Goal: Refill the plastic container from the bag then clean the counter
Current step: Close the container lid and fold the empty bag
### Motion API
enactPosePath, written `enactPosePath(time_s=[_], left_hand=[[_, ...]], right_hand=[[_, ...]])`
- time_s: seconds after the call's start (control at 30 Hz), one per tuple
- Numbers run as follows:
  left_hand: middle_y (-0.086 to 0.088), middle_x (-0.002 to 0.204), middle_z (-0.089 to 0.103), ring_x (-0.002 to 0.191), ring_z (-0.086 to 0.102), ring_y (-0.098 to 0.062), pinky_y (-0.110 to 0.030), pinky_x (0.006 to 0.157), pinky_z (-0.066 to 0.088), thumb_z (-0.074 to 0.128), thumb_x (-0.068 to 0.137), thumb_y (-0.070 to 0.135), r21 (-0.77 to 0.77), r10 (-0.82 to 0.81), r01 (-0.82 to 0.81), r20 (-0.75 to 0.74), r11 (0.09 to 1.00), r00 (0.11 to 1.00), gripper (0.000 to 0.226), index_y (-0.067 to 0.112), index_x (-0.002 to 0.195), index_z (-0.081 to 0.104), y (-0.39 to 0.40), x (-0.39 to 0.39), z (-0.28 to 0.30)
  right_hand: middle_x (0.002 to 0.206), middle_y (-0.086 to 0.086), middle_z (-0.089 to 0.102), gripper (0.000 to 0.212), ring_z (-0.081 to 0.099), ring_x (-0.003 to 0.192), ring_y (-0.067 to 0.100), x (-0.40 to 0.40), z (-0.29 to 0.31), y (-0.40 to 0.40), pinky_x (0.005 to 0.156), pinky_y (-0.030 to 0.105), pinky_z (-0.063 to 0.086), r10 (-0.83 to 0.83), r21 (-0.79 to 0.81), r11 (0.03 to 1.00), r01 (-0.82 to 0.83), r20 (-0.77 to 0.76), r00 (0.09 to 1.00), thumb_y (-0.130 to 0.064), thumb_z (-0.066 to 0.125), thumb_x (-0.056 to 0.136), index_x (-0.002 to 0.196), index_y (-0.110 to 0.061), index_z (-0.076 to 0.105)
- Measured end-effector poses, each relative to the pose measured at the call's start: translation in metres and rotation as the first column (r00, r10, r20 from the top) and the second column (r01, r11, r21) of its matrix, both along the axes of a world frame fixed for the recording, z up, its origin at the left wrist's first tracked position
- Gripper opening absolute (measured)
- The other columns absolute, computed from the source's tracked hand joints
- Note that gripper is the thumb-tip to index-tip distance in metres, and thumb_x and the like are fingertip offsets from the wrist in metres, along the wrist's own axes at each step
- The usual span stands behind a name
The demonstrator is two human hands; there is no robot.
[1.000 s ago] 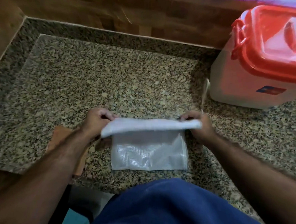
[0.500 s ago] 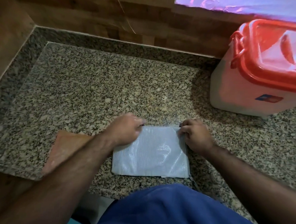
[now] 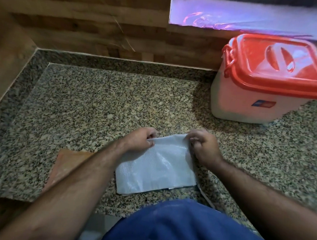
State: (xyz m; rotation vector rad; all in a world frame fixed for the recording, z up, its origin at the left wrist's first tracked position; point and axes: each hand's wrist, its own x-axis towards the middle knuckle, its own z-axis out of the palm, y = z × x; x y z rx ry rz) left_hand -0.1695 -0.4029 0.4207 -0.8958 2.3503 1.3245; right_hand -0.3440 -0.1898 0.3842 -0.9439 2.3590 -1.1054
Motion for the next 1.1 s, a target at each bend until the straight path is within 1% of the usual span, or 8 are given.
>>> enactPosePath(time_s=[0.1,0.2,0.3,0.43,0.67,0.77,1.0,1.1], left_hand=[[0.000,0.108,0.075,0.094,0.072,-0.020,-0.034,0.070,0.057,0.064,0.107,0.018,0.085,0.083,-0.075,-0.101,0.994,0.991,0.005,0.022,0.106,0.068,-0.010,0.009,0.014],[-0.005,0.108,0.082,0.096,0.078,-0.027,-0.044,0.079,0.063,0.068,0.105,0.013,0.271,0.311,-0.259,-0.172,0.927,0.935,0.010,0.017,0.114,0.066,-0.020,0.019,0.013],[-0.012,0.112,0.081,0.100,0.077,-0.031,-0.044,0.078,0.066,0.071,0.100,0.003,0.574,0.618,-0.408,-0.229,0.710,0.752,0.024,0.014,0.119,0.061,-0.019,0.026,0.007],[-0.018,0.121,0.078,0.105,0.076,-0.029,-0.042,0.083,0.066,0.066,0.102,-0.002,0.708,0.788,-0.452,-0.244,0.543,0.565,0.024,0.012,0.121,0.062,0.000,0.027,0.007],[-0.009,0.132,0.077,0.122,0.072,-0.025,-0.046,0.100,0.059,0.066,0.099,-0.007,0.712,0.755,-0.421,-0.234,0.562,0.612,0.044,0.023,0.131,0.067,0.027,0.059,0.016],[-0.016,0.129,0.077,0.110,0.077,-0.027,-0.040,0.080,0.066,0.068,0.095,-0.010,0.679,0.771,-0.470,-0.229,0.564,0.594,0.049,0.018,0.135,0.065,0.042,0.077,0.023],[-0.010,0.096,0.076,0.073,0.075,-0.017,-0.028,0.059,0.064,0.058,0.097,-0.019,0.573,0.923,-0.725,-0.207,0.383,0.324,0.031,0.008,0.088,0.069,0.107,0.116,0.030],[-0.008,0.077,0.080,0.066,0.074,-0.021,-0.028,0.057,0.063,0.055,0.096,-0.020,0.539,0.970,-0.811,-0.201,0.228,0.138,0.037,0.007,0.076,0.071,0.139,0.141,0.029]], right_hand=[[0.103,-0.004,0.071,0.022,0.071,0.094,0.017,0.005,0.016,-0.003,0.070,0.029,0.058,-0.404,-0.153,0.879,0.452,0.263,0.876,-0.004,0.057,0.098,0.110,-0.017,0.071],[0.091,-0.001,0.068,0.023,0.063,0.075,0.016,0.006,0.023,-0.009,0.059,0.026,0.053,-0.502,-0.100,0.796,0.596,0.441,0.744,-0.034,0.058,0.109,0.103,-0.013,0.067],[0.089,0.004,0.077,0.047,0.071,0.075,0.020,0.010,0.025,-0.012,0.066,0.035,0.059,-0.184,-0.140,0.907,0.398,0.717,0.673,-0.056,0.051,0.105,0.106,-0.014,0.072],[0.109,0.008,0.082,0.024,0.078,0.092,0.026,0.022,0.033,-0.020,0.075,0.037,0.064,0.126,-0.267,0.950,0.160,0.801,0.585,-0.011,0.069,0.099,0.122,-0.007,0.072],[0.130,0.019,0.075,0.072,0.075,0.116,0.037,-0.001,0.051,-0.024,0.093,0.055,0.063,0.219,-0.283,0.959,0.025,0.794,0.567,0.029,0.055,0.087,0.140,-0.020,0.061],[0.128,0.024,0.075,0.063,0.073,0.116,0.042,-0.006,0.058,-0.023,0.095,0.055,0.062,0.254,-0.264,0.963,-0.058,0.811,0.526,0.029,0.049,0.090,0.136,-0.012,0.066],[0.100,0.021,0.077,0.045,0.075,0.090,0.033,0.018,0.074,-0.021,0.086,0.049,0.062,0.268,-0.195,0.959,-0.207,0.864,0.426,0.020,0.043,0.095,0.080,-0.006,0.076],[0.092,0.014,0.071,0.029,0.068,0.067,0.027,0.036,0.067,-0.026,0.063,0.039,0.058,0.225,-0.129,0.955,-0.266,0.902,0.368,-0.005,0.044,0.100,0.091,-0.009,0.072]])
